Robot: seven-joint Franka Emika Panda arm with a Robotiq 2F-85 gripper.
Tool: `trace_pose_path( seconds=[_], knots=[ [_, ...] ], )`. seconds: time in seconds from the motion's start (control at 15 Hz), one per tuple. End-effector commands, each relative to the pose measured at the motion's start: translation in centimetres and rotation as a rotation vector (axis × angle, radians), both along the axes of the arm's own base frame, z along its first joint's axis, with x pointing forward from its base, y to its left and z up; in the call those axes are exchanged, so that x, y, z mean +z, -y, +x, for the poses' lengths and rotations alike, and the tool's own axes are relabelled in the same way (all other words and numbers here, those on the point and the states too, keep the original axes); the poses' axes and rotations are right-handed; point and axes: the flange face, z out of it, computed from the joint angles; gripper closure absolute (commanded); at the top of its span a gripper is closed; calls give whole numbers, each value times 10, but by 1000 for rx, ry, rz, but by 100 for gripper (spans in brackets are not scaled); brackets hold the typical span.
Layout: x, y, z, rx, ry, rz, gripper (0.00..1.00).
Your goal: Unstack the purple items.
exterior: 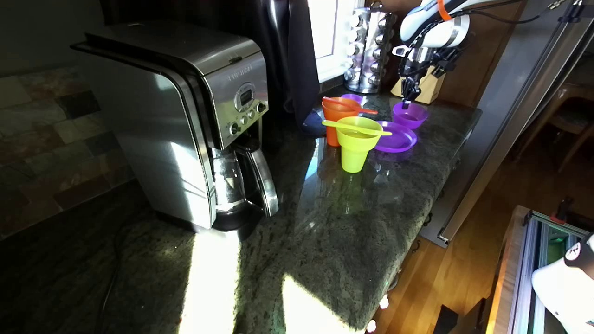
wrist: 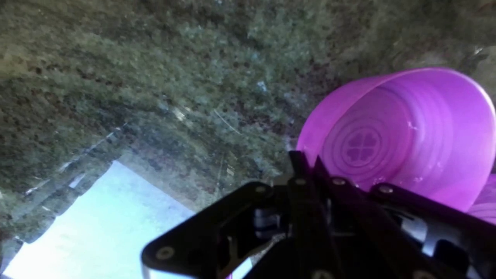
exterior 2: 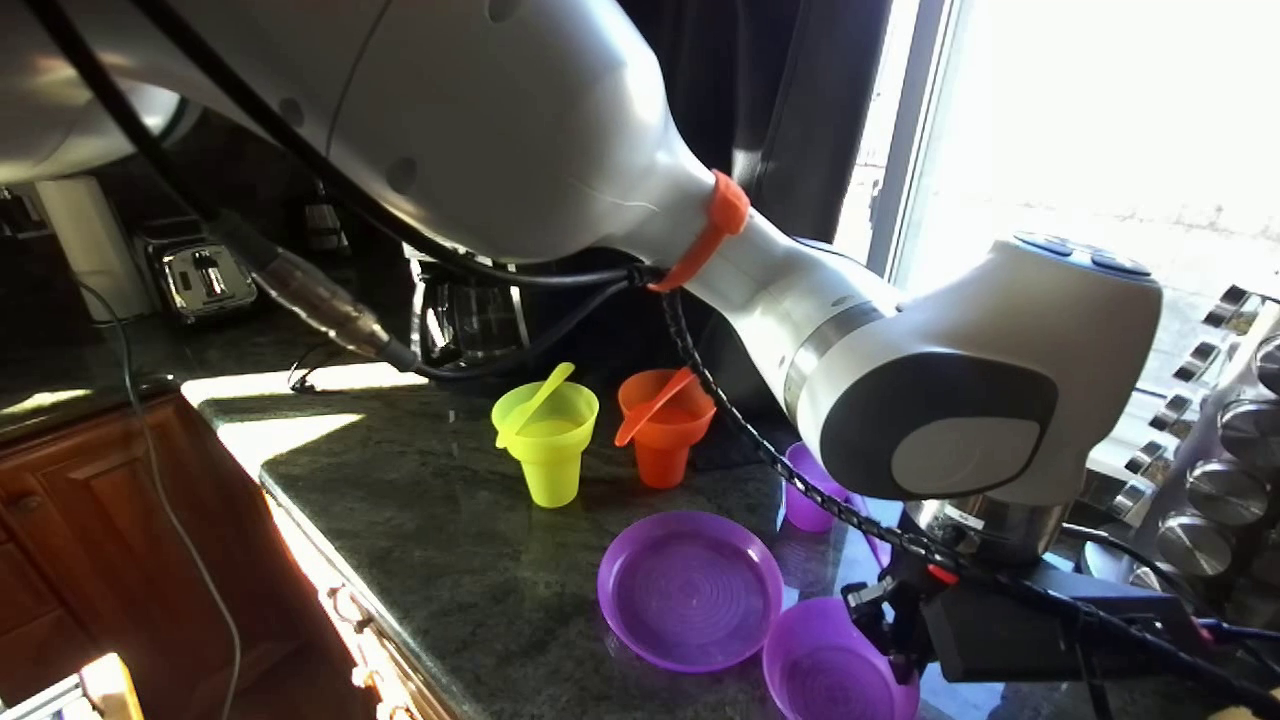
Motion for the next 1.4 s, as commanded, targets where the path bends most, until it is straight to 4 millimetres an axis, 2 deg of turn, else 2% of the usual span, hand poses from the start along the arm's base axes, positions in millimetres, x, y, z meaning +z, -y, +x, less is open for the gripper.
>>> trace_pose_path(
  seconds=[0.0, 0.6, 1.0, 1.07, 1.13, 1.27, 1.33],
  knots=[
    [-8, 9, 6, -110, -22, 10, 99],
    [-9, 23, 21, -376, -14, 44, 99],
    [-12, 26, 32, -471, -3, 23, 99],
    [-12, 26, 33, -481, -2, 23, 97],
    [-12, 26, 35, -487, -2, 21, 89],
    [-15, 26, 36, -501, -4, 18, 64],
    [-17, 26, 37, -509, -6, 18, 57]
  ],
)
